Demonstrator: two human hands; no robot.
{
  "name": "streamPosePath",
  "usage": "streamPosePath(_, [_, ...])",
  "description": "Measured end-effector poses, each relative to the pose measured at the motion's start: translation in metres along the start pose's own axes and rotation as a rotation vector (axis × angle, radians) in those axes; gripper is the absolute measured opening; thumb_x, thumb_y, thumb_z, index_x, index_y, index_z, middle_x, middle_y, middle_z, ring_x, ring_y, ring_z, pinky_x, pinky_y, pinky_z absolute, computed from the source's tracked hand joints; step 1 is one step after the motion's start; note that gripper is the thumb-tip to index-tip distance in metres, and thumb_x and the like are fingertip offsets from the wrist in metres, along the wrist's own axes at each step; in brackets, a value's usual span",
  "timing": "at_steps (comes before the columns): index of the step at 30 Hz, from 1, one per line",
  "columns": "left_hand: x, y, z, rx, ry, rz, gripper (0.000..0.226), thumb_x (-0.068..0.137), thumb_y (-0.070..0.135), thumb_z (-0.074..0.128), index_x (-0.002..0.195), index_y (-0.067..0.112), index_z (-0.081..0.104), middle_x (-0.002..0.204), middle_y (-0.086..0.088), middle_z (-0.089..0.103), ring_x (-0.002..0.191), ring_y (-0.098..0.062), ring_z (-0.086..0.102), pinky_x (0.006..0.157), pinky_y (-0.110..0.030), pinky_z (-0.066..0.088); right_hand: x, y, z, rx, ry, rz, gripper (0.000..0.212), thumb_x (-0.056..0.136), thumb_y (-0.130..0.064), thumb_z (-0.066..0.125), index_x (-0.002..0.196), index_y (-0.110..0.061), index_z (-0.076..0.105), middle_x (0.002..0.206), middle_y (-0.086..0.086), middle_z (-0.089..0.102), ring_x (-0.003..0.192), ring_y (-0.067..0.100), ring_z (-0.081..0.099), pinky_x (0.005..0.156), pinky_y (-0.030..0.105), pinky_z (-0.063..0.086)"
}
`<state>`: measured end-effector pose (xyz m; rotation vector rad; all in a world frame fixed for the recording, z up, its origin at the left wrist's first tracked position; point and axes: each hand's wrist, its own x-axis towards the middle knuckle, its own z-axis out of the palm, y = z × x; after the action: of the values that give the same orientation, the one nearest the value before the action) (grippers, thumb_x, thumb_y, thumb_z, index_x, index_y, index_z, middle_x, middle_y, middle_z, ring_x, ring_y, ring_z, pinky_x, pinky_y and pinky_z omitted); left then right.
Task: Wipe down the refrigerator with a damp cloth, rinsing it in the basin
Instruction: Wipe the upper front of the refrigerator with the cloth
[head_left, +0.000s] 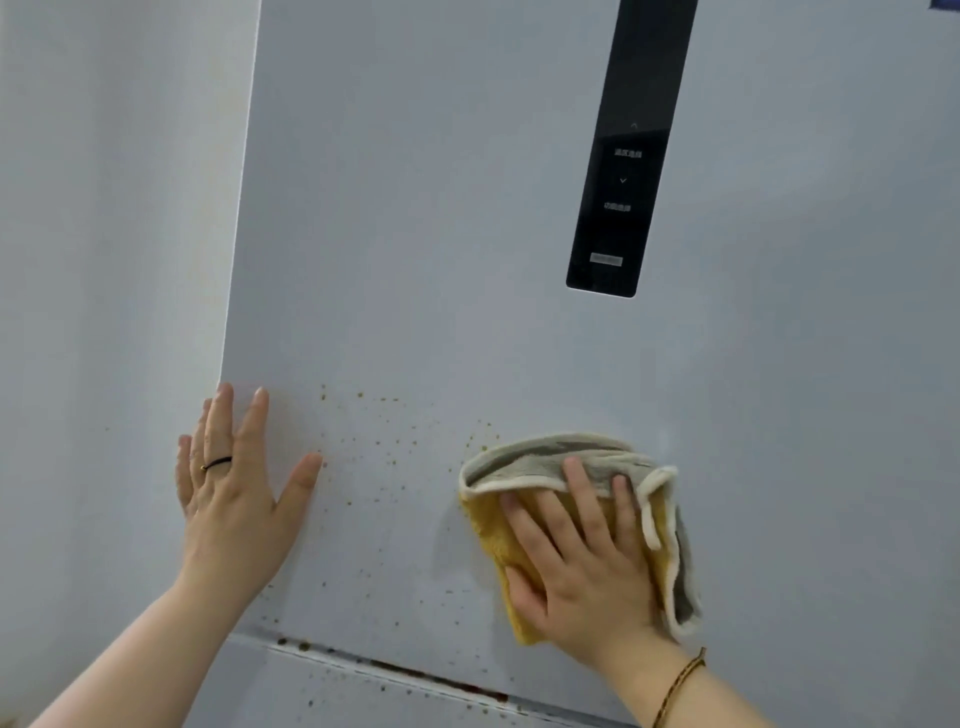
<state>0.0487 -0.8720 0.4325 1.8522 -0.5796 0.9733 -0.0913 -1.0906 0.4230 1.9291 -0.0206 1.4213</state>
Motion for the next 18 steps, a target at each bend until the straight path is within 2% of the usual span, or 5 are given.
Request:
streamPosePath(4, [0.002,-0.011,-0.004,-0.058,-0.021,-0.113,0.075,0.082,0.043,0.051,0.143,0.013,0.022,0.154,-0.009,0.003,0.141,-0.021,-0.001,0.111,-0.024,-0.008,0.032,0.025,-0.003,-0.008,0.082,-0.112,0.052,0.079,-0.044,0.043,0.126,-0.023,0.044,0.128,-0.001,0.042,0.134,0.029,0.025,0.112,0.049,0.007])
streamPosePath(6, [0.001,-0.014,-0.005,-0.094,-0.043,-0.159,0.067,0.088,0.027,0.057,0.143,0.013,0.021,0.154,-0.007,0.005,0.142,-0.022,0.001,0.113,-0.034,0.001,0.059,0.037,-0.005,-0.035,0.131,0.037,0.054,0.076,-0.044,0.043,0.125,-0.021,0.043,0.126,0.002,0.040,0.129,0.031,0.029,0.111,0.049,0.005])
streamPosePath(11, [-0.003,-0.026,-0.010,-0.217,-0.074,-0.263,0.064,0.089,0.021,0.055,0.143,0.012,0.022,0.150,-0.008,0.024,0.139,-0.022,0.017,0.112,-0.038,0.015,0.069,-0.005,0.003,-0.045,0.114,0.422,0.055,0.080,-0.043,0.038,0.128,-0.016,0.039,0.129,0.009,0.034,0.132,0.036,0.018,0.110,0.051,-0.002])
streamPosePath(14, [-0.005,-0.027,-0.014,-0.315,-0.130,-0.308,0.061,0.090,0.018,0.050,0.144,0.016,0.020,0.149,-0.006,0.027,0.137,-0.021,0.023,0.107,-0.033,0.020,0.039,-0.041,0.010,0.017,0.037,0.177,0.048,0.087,-0.042,0.032,0.129,-0.019,0.039,0.128,0.005,0.038,0.143,0.027,-0.004,0.114,0.051,-0.005])
streamPosePath(18, [-0.001,-0.028,-0.019,-0.376,-0.159,-0.343,0.059,0.091,0.019,0.048,0.143,0.018,0.021,0.148,-0.007,0.030,0.135,-0.021,0.030,0.105,-0.035,0.025,0.054,-0.020,0.009,0.024,0.029,-0.149,0.049,0.085,-0.044,0.035,0.128,-0.021,0.041,0.129,0.001,0.040,0.137,0.029,0.019,0.113,0.049,0.002])
